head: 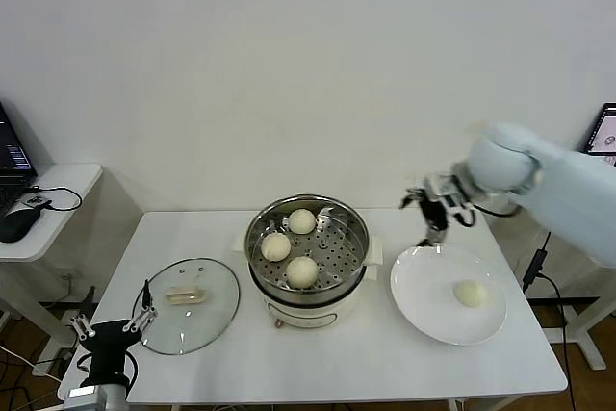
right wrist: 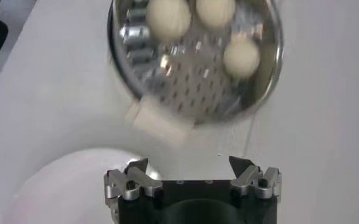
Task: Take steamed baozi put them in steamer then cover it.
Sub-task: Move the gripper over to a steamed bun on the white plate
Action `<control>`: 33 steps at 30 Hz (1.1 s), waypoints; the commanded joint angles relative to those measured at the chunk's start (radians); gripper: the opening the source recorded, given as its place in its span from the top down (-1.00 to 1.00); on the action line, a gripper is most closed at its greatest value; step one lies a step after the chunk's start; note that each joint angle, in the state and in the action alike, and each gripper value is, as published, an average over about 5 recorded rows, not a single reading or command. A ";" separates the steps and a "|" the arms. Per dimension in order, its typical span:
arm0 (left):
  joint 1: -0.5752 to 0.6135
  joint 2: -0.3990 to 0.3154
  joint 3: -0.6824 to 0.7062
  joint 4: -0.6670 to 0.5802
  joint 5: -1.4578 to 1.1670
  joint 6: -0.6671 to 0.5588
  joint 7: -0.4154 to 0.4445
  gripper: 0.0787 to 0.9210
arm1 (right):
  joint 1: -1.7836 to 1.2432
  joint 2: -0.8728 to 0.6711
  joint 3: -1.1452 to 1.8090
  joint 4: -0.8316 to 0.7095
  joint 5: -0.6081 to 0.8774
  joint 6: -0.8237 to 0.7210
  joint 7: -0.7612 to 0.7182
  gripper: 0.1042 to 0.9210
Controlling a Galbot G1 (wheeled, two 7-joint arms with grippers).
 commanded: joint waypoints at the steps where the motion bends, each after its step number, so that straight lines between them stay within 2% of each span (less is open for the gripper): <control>1: 0.002 0.004 0.012 0.004 0.009 0.002 0.002 -0.77 | -0.459 -0.229 0.364 -0.007 -0.200 0.022 -0.018 -0.76; 7: 0.009 0.004 0.013 0.006 0.016 0.002 0.002 -0.77 | -0.694 -0.213 0.531 -0.063 -0.288 0.041 -0.003 -0.76; 13: 0.013 0.002 0.013 0.001 0.021 0.002 0.003 -0.77 | -0.797 -0.154 0.588 -0.114 -0.343 0.051 0.017 -0.76; 33: 0.023 -0.006 -0.007 0.000 0.024 0.002 0.003 -0.77 | -0.765 0.055 0.571 -0.286 -0.383 0.065 0.088 -0.76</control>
